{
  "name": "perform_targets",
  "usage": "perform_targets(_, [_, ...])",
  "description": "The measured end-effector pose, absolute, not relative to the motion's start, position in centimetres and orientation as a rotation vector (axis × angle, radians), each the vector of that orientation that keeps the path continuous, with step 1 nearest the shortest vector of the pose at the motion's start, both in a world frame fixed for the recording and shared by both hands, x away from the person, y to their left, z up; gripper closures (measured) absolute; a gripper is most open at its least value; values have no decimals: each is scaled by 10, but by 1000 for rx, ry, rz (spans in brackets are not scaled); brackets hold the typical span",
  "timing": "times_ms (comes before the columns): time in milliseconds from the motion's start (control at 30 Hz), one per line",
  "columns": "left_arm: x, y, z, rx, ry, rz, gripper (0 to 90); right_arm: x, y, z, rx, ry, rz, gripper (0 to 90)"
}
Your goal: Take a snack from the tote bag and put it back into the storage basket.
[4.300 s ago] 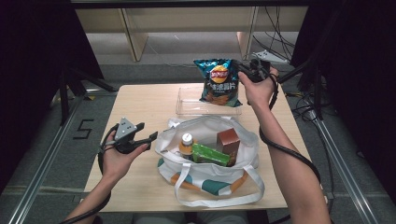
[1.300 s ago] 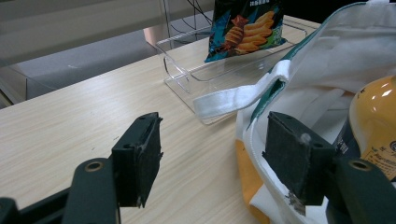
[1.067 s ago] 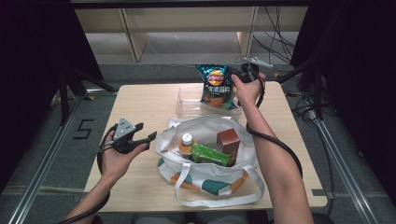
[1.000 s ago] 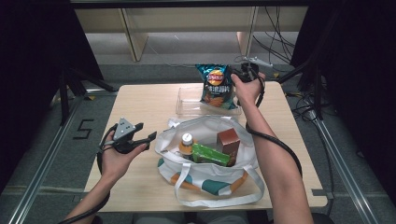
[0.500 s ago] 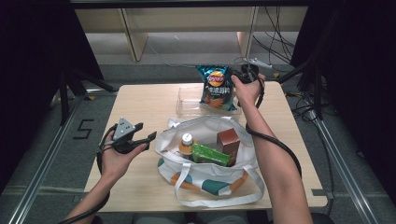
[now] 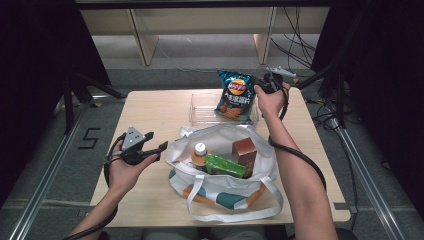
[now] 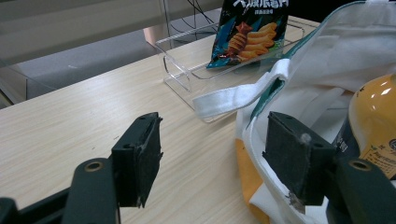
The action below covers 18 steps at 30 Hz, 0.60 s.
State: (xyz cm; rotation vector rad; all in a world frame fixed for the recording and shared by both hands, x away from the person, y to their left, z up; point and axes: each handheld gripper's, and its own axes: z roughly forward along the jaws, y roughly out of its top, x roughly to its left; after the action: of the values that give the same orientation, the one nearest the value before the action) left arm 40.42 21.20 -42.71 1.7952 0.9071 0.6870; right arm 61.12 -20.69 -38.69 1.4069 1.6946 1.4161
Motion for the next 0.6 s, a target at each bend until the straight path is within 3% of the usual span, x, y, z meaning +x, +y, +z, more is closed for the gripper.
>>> perform_targets(133, [404,211,-427,1796,907,688,352,609,-209,-385,1400,1713,1390,795])
perform_targets(400, [404,211,-427,1794,893,690,352,600,-213,-376,1377,1715,1367,536])
perform_targets(600, [403,212,-426,1788,909,694,352,587,-220,-368,1329,1716,1366,486])
